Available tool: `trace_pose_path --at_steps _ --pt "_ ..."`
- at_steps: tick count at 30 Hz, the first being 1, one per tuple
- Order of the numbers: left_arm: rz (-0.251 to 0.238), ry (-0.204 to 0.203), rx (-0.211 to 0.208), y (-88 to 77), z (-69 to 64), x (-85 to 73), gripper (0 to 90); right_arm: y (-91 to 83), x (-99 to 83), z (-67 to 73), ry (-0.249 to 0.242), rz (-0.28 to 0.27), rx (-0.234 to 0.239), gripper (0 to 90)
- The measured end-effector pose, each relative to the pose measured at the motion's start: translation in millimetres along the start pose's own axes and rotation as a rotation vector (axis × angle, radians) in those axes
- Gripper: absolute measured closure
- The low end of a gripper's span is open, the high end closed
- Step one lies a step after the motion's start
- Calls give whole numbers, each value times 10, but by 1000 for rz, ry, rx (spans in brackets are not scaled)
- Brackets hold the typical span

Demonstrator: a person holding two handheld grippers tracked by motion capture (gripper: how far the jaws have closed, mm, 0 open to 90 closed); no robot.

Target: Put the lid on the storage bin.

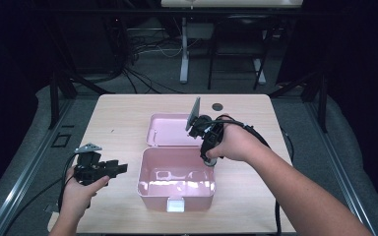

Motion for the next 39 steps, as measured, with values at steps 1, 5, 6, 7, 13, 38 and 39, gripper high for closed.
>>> trace_pose_path --at_steps 1,5,6,7,13,38,39 --pt "0 0 1 0 1 0 513 0 10 13 -12 0 -2 504" --pt "-4 -1 3 -2 8 0 513 8 39 53 -50 3 -10 504" --pt "-3 -1 2 -1 7 -1 513 11 46 62 -59 2 -13 504" --pt "-3 -1 2 0 7 -1 513 15 54 76 -74 1 -15 504" --pt "0 0 1 5 6 -1 513 30 95 123 -136 8 -34 505" --pt "3 -6 2 21 21 -5 513 203 186 243 -407 20 -43 504" --pt "2 -4 3 21 22 -5 513 214 188 242 -411 21 -42 504"
Point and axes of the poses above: each handheld gripper's, and its own axes: y roughly forward along the jaws, x roughly out of its top, z roughly to its left, the point moved 1 cm from there along y, roughly forward along the jaws, and after that the axes turned 14 degrees about z, right-handed, at the moved point
